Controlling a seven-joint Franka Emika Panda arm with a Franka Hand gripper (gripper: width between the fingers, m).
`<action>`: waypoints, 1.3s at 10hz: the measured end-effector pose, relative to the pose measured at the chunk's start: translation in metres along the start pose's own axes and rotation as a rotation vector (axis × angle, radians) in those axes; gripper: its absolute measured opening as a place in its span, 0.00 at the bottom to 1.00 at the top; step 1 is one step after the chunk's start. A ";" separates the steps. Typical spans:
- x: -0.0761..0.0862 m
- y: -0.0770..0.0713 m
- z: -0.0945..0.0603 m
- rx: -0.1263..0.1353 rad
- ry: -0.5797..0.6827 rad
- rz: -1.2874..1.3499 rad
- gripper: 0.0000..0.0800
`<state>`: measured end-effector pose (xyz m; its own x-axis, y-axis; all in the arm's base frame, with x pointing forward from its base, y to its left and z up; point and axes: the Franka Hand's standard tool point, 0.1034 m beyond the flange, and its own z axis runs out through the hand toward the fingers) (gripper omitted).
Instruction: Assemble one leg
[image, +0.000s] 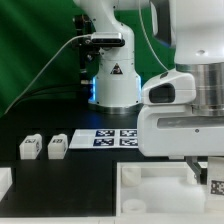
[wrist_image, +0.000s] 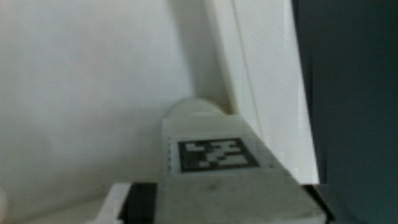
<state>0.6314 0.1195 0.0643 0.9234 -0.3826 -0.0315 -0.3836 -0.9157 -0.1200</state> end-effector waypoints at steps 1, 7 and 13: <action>0.002 -0.001 -0.003 -0.008 -0.008 0.189 0.37; 0.002 0.002 0.002 0.041 -0.037 1.223 0.37; 0.001 0.000 0.000 0.048 -0.037 1.060 0.77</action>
Offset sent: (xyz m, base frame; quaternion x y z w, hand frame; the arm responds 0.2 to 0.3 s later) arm 0.0079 -0.0119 0.0059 -0.0051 -0.0043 0.5581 0.8297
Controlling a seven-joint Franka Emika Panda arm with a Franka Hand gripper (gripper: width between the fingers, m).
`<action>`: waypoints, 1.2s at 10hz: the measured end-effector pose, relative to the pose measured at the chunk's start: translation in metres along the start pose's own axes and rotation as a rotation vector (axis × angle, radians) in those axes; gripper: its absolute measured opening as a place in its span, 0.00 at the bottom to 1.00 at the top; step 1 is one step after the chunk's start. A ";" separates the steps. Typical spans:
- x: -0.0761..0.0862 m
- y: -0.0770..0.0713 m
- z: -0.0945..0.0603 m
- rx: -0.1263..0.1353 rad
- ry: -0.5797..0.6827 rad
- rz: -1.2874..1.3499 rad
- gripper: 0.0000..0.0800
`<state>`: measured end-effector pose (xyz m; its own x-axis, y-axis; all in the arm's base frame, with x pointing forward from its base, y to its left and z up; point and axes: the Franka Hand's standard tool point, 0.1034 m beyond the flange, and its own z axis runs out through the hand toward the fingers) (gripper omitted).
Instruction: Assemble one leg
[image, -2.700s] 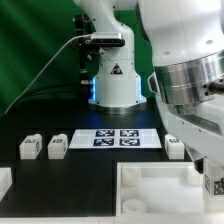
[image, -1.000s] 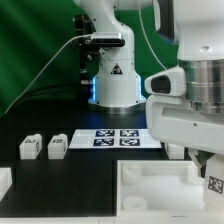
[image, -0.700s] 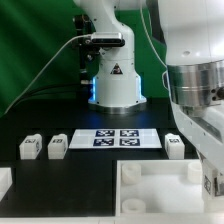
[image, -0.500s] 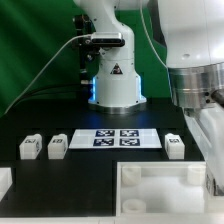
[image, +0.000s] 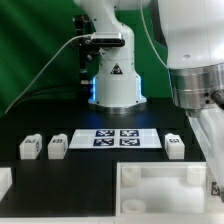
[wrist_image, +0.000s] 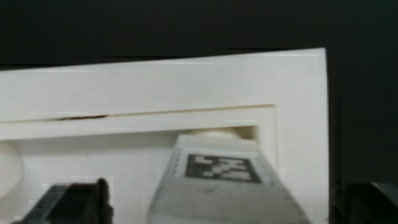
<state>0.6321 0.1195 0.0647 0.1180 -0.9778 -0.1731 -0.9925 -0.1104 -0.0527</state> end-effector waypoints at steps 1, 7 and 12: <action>-0.001 -0.002 -0.006 0.008 0.000 -0.210 0.80; 0.003 -0.006 -0.004 -0.067 0.081 -1.191 0.81; 0.011 -0.007 -0.003 -0.069 0.085 -1.307 0.53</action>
Offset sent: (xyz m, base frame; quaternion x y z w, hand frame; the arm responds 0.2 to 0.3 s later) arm 0.0000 0.0000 0.0000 0.0000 0.0000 -0.2667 0.9638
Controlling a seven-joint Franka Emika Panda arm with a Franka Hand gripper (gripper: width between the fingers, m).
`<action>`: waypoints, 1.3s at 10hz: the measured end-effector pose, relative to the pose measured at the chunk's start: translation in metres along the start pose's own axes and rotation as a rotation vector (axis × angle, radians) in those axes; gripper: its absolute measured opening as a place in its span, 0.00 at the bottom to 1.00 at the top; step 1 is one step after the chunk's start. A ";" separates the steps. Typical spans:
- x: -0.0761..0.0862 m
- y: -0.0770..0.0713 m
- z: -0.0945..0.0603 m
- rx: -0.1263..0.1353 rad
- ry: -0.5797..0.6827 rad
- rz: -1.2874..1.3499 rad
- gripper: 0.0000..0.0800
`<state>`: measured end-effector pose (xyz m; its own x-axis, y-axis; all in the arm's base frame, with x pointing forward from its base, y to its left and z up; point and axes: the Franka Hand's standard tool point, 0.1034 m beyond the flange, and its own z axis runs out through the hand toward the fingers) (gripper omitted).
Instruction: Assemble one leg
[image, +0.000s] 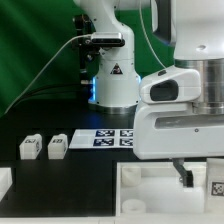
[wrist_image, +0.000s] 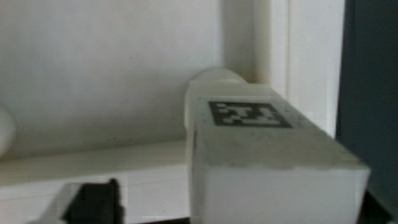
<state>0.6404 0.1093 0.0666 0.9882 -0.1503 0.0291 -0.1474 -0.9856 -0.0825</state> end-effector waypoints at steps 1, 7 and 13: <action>0.000 -0.001 0.000 0.001 0.000 0.086 0.53; -0.004 0.001 0.001 -0.035 -0.034 0.960 0.36; -0.006 0.004 -0.002 0.014 -0.127 1.831 0.37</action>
Offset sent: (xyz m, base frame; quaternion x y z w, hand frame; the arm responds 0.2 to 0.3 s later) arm 0.0000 0.0000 0.0000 0.0000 0.0000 0.2667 0.9638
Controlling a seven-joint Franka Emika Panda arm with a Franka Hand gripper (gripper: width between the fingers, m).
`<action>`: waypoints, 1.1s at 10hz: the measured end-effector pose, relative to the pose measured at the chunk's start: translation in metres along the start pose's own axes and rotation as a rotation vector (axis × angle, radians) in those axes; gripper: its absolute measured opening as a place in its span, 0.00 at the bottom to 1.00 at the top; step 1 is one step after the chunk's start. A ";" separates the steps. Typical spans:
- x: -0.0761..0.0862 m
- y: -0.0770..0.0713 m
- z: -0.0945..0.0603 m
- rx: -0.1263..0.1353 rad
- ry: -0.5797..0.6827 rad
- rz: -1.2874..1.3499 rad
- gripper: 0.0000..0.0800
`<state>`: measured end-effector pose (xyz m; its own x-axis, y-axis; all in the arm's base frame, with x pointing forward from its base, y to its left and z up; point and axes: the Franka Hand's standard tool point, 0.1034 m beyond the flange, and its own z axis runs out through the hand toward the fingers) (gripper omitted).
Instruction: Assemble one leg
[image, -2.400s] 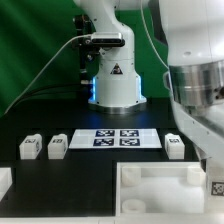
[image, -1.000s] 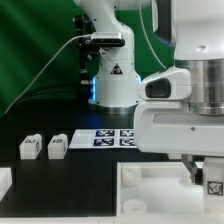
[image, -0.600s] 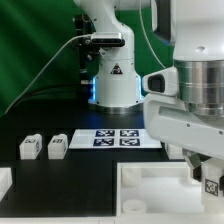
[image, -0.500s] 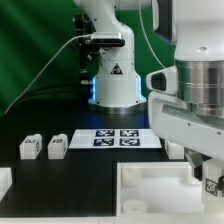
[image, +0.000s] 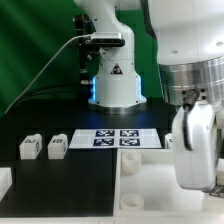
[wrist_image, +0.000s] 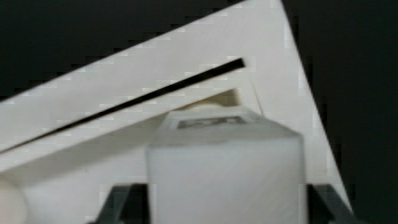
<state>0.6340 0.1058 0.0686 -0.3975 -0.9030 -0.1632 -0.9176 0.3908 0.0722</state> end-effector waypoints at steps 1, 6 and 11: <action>-0.001 0.000 0.000 0.003 0.004 0.016 0.37; -0.002 0.002 0.001 0.003 0.008 0.004 0.76; -0.034 0.016 -0.043 -0.040 -0.021 -0.034 0.81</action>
Offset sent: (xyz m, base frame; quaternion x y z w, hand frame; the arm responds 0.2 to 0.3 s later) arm 0.0000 0.0000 0.0000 0.0000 0.0000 0.0000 1.0000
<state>0.6327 0.1350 0.1175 -0.3668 -0.9114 -0.1866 -0.9298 0.3526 0.1052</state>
